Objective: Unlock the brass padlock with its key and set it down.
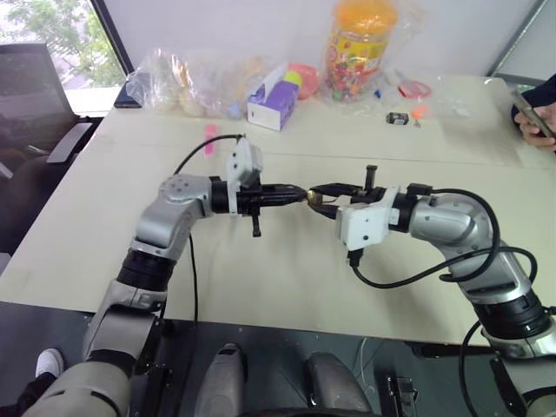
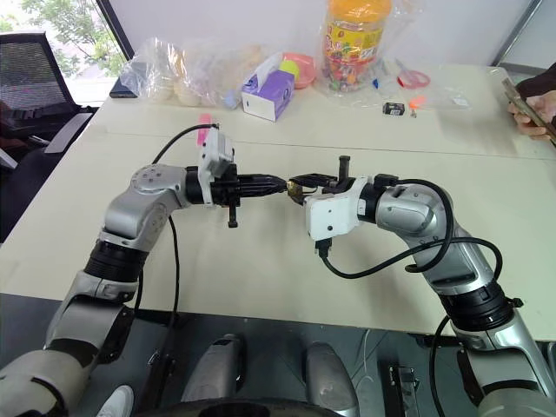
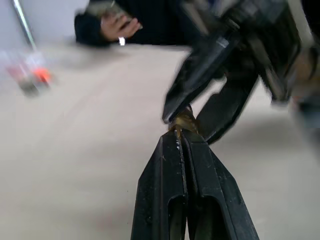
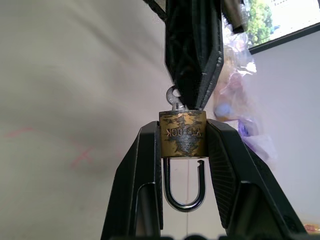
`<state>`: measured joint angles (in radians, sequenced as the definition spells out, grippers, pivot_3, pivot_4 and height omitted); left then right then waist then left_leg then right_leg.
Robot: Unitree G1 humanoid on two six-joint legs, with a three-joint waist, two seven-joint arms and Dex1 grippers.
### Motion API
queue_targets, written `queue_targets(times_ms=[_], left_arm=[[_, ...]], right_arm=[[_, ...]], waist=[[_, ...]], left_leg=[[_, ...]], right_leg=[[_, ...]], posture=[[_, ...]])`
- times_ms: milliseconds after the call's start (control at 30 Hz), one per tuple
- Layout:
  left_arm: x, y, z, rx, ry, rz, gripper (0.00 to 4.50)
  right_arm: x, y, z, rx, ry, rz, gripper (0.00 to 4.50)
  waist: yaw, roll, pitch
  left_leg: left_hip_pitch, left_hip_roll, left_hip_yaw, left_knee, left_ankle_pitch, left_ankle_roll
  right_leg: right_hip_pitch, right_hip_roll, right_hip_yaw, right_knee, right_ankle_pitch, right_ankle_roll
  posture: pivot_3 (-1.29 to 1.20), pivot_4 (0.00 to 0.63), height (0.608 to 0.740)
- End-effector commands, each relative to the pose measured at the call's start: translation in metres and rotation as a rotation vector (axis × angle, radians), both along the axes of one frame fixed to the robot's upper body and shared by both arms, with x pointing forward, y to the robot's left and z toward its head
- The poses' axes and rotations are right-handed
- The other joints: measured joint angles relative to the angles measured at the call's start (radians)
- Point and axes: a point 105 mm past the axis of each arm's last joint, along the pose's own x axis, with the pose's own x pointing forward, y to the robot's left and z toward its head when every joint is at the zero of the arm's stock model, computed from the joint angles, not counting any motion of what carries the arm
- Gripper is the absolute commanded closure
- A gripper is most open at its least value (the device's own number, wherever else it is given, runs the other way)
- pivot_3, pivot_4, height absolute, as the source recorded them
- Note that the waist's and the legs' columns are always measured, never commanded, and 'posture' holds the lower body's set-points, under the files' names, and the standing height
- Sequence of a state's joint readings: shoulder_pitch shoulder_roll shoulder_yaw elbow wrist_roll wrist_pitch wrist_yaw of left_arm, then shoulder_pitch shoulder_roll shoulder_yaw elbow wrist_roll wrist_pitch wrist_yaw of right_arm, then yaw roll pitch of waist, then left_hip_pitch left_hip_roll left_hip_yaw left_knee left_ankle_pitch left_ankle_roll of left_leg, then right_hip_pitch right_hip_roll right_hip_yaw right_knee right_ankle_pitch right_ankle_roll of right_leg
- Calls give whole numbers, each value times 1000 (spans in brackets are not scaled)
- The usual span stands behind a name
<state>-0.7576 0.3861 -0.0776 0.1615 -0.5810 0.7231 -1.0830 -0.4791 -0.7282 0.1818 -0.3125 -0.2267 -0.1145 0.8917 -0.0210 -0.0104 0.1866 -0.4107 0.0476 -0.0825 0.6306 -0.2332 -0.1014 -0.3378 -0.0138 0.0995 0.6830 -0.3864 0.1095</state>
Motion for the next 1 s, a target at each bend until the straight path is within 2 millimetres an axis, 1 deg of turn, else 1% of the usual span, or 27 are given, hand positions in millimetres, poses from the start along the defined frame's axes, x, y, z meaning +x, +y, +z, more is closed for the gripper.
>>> queue_targets(times_ms=[33, 133, 267, 400, 467, 533, 633, 767, 800, 900, 1000], left_arm=[[0, 24, 22, -206, 398, -26, 4469], [1, 33, 26, -266, 487, -24, 4469], [-1, 33, 23, -235, 480, -10, 4469], [-14, 20, 14, -129, 375, -35, 4469], [-15, 15, 11, -101, 326, -28, 4469], [-15, 13, 9, -85, 273, -25, 4469], [-16, 10, 8, -67, 221, -35, 3625], [-15, 5, 8, -49, 170, -41, 1846], [-12, 3, 8, -54, 169, -39, 1731], [-7, -5, 7, -67, 170, -39, 1731], [-4, -10, 7, -84, 168, -40, 1731]], right_arm=[[-5, 6, 15, 18, -59, 40, 3810], [-4, 5, 16, 22, -60, 34, 3810], [-3, 3, 16, 20, -57, 31, 3810], [-2, 3, 17, 19, -61, 31, 3810], [-1, 3, 18, 20, -60, 32, 3810], [-1, 3, 18, 21, -60, 34, 3810], [-1, 3, 19, 20, -60, 36, 3810], [-2, 4, 19, 20, -59, 38, 3810], [-2, 4, 19, 20, -59, 39, 3810], [-3, 5, 19, 20, -58, 39, 3810], [-3, 5, 19, 20, -58, 39, 3810]], waist=[[-9, 0, 0], [-21, 0, 0], [-21, 0, 0], [-21, 0, 0], [-20, 0, 0], [-19, 0, 0], [-19, 0, 0], [-19, 0, 0], [-19, 0, 0], [-17, 0, 0], [-18, 0, 0]], left_leg=[[0, 0, 0, 0, 0, 0], [0, 0, -1, 0, 0, 0], [0, 0, -1, 0, 1, -1], [0, 0, -1, 0, 2, -3], [0, 0, 0, -1, 5, -8], [0, 0, 0, -1, 5, -9], [0, 0, 0, -1, 5, -9], [0, 0, 0, -1, 5, -9], [0, 0, 0, -1, 5, -9], [0, 0, 0, -1, 3, -4], [0, 0, 0, -1, 2, -4]], right_leg=[[0, 0, 0, 0, 0, 0], [0, 0, 0, 0, 0, 0], [0, 0, 0, 0, 0, 0], [0, -1, 0, 0, 0, 0], [0, -1, 0, 0, 0, 0], [0, -1, 0, 0, 0, 0], [0, -1, 0, 0, 0, 0], [0, -1, 0, 0, 0, 0], [0, -1, 0, 0, 0, 0], [0, -1, 0, 0, 0, 0], [0, -1, 0, 0, 0, 0]], posture=[[0, 150, 740], [0, 150, 740], [0, 150, 740], [0, 150, 740], [0, 150, 740], [0, 150, 740], [0, 150, 740], [0, 150, 740], [0, 150, 740], [0, 150, 740], [0, 150, 740]])
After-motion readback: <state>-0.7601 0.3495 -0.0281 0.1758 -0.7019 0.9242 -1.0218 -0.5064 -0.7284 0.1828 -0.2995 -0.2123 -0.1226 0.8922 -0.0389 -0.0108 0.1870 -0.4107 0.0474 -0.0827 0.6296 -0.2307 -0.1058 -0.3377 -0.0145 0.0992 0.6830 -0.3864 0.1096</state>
